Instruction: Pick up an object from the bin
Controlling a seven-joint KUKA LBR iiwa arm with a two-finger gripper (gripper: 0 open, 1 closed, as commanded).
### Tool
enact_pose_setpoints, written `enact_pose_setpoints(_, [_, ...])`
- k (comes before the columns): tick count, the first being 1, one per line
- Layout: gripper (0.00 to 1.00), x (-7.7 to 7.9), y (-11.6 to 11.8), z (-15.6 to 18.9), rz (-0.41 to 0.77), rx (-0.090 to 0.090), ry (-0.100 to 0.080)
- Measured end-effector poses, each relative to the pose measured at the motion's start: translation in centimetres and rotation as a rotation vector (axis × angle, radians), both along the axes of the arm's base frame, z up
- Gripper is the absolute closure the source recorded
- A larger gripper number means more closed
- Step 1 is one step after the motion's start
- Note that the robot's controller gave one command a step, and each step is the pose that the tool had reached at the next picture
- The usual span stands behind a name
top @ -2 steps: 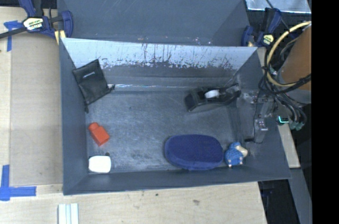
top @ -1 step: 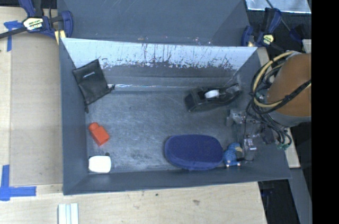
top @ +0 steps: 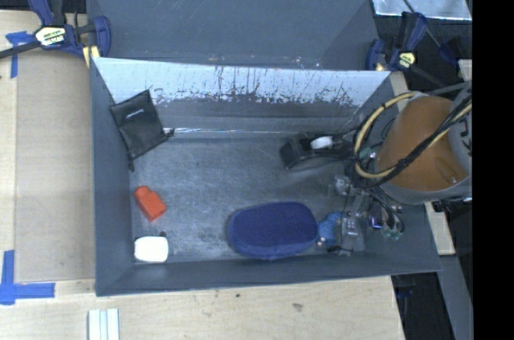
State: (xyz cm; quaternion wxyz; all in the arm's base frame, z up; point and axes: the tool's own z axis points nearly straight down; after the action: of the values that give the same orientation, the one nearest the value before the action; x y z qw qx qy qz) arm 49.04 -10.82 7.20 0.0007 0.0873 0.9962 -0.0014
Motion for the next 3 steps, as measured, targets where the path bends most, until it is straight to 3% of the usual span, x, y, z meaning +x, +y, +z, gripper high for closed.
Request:
enact_pose_setpoints(1, [1.00,0.4,0.0,0.2,0.000,-0.002,-0.014])
enact_pose_setpoints(2, [1.00,2.2,1.0,9.1,-0.015,0.001,-0.011])
enact_pose_setpoints(3, [0.00,1.9,1.0,8.6,-0.015,0.002,-0.002])
